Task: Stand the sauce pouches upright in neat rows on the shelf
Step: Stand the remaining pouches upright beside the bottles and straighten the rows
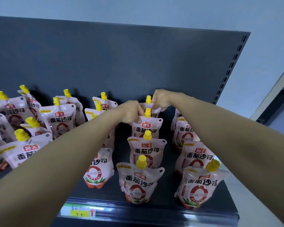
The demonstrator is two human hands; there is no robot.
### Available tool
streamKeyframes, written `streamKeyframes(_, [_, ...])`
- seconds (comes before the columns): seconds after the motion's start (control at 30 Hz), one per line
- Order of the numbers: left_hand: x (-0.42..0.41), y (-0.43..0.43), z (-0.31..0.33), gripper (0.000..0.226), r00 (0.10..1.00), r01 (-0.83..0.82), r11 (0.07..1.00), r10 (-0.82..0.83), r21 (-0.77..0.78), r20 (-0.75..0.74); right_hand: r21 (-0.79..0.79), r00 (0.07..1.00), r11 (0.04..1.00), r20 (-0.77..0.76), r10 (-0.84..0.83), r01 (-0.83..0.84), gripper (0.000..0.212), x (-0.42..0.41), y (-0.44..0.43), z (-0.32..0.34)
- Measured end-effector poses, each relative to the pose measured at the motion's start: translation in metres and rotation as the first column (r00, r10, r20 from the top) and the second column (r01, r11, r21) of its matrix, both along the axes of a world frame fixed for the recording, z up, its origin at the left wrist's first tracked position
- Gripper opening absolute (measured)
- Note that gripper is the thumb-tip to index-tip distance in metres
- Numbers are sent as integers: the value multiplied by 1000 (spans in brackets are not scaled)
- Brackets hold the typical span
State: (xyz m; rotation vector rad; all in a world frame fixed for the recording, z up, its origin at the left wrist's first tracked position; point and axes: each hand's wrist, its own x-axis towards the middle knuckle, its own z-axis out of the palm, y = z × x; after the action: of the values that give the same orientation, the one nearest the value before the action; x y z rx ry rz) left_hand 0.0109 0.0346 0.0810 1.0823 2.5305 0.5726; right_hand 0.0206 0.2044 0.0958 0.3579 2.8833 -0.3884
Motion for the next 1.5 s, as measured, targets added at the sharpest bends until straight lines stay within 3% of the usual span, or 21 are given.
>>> streamKeyframes(0.1, [-2, 1, -1, 7, 999, 11, 1000, -11, 11, 33, -34, 999, 999, -10, -31, 31, 32, 0, 3, -2])
streamKeyframes(0.23, [-5, -4, -2, 17, 990, -11, 1000, 11, -5, 138, -108, 999, 993, 8, -42, 43, 26, 3, 4, -3])
streamKeyframes(0.3, [-4, -4, -3, 8, 990, -27, 999, 30, -23, 138, -110, 998, 992, 18, -52, 53, 34, 7, 3, 0])
streamKeyframes(0.4, [-2, -3, -5, 18, 987, -68, 997, 71, -25, 146, -119, 998, 991, -24, -64, 61, 31, 11, 3, 8])
streamKeyframes(0.63, [2, 3, -4, 10, 991, -96, 993, 102, -63, 84, -193, 996, 977, 10, -91, 91, 34, 17, 7, 7])
streamKeyframes(0.77, [1, 1, -4, 11, 991, -101, 992, 107, -77, 79, -159, 998, 985, 12, -67, 68, 7, 20, 2, 3])
streamKeyframes(0.93, [2, 1, -2, 12, 993, -89, 992, 95, -85, 75, -134, 997, 988, -6, -82, 80, 35, 15, 0, 1])
streamKeyframes(1.07, [4, 5, 0, 23, 995, -75, 993, 81, -96, 56, -193, 998, 979, -10, -69, 66, 18, 11, 3, -1])
streamKeyframes(1.37, [2, 3, 0, 21, 990, -44, 996, 54, -79, 131, -275, 992, 953, 47, -116, 125, 28, 29, 15, 22])
streamKeyframes(1.5, [2, -4, 14, 21, 1000, -26, 999, 26, -45, 17, -272, 985, 950, -36, -168, 152, 27, 44, 17, 46])
